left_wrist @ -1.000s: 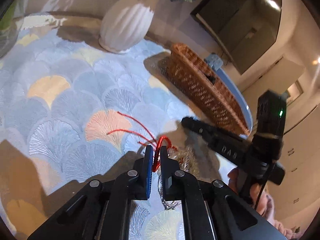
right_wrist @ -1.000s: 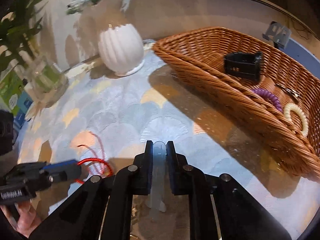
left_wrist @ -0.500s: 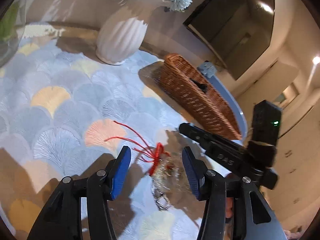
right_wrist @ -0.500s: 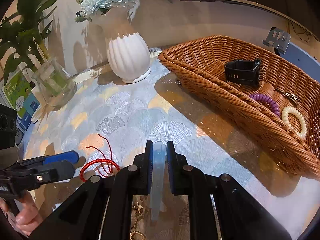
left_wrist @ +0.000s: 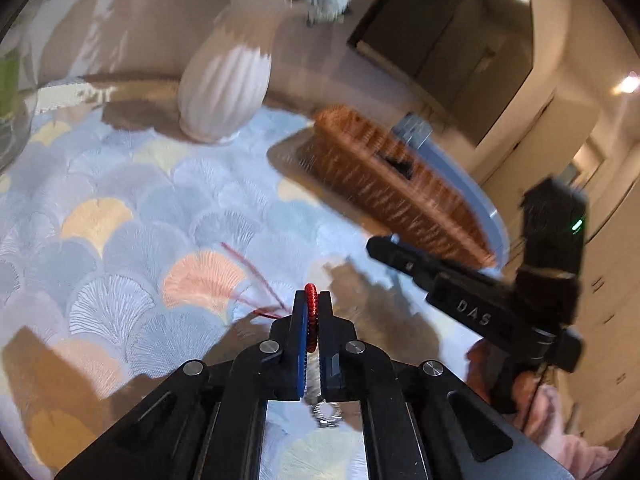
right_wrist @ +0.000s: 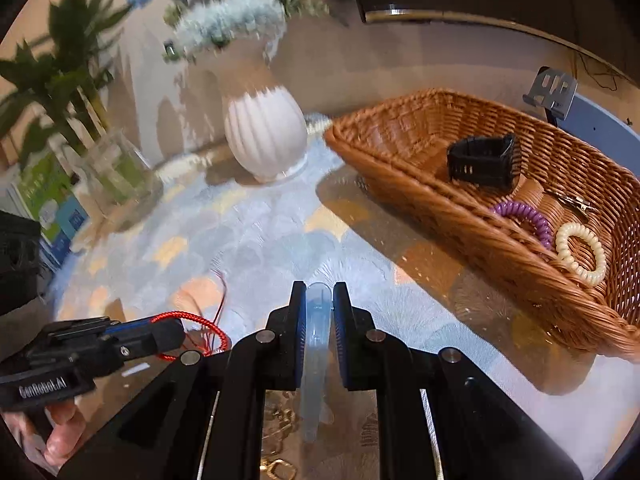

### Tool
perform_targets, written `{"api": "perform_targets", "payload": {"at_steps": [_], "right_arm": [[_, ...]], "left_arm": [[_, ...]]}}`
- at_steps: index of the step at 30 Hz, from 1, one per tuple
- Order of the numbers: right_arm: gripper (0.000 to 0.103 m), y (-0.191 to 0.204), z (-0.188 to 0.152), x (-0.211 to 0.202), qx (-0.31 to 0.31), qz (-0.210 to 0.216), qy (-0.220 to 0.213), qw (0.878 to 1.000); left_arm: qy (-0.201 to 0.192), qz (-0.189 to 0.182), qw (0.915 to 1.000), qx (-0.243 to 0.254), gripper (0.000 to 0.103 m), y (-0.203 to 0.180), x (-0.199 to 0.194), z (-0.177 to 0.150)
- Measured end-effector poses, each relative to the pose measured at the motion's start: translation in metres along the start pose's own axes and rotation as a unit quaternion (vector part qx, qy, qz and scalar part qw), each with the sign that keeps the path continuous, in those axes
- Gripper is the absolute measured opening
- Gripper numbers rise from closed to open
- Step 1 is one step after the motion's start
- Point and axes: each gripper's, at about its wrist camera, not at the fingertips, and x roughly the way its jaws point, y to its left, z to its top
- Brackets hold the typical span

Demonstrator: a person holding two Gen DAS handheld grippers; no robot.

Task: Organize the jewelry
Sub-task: 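Carry the red bracelet and blue clip into the wicker basket and open both tools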

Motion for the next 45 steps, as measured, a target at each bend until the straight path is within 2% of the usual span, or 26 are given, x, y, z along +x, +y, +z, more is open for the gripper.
{"api": "perform_targets", "payload": {"at_steps": [4,8,13,18,22,28,33,38,45], "right_arm": [[0.016,-0.013,-0.002,-0.014,0.044,0.056,-0.003,0.997],[0.016,-0.020,-0.005,-0.041,0.056,0.076,-0.010,0.995],[0.016,-0.037,0.007,-0.080,0.067,0.094,-0.026,0.993],[0.016,-0.071,0.030,-0.112,0.085,0.078,-0.056,0.992],[0.016,-0.106,0.056,-0.123,0.104,0.046,-0.068,0.991],[0.016,-0.150,0.097,-0.093,0.101,-0.036,-0.030,0.994],[0.016,-0.181,0.107,-0.057,0.118,-0.046,0.007,0.992],[0.016,-0.189,0.115,-0.026,0.099,-0.062,0.042,0.992],[0.016,-0.186,0.117,-0.007,0.084,-0.070,0.057,0.992]], "left_arm": [[-0.025,-0.033,0.9991,0.007,0.004,-0.005,-0.021,0.008],[-0.034,-0.055,0.9978,0.012,0.004,-0.018,-0.035,0.016],[-0.031,-0.046,0.9971,0.052,0.004,-0.051,-0.042,0.035],[-0.029,-0.029,0.9953,0.088,0.004,-0.086,-0.034,0.062],[-0.022,-0.026,0.9942,0.102,0.004,-0.105,-0.016,0.091],[0.011,-0.011,0.9942,0.106,0.004,-0.124,0.037,0.136],[0.036,-0.001,0.9946,0.097,0.004,-0.128,0.086,0.155],[0.064,0.008,0.9943,0.085,0.004,-0.118,0.131,0.156],[0.078,0.008,0.9933,0.084,0.004,-0.113,0.158,0.150]]}}
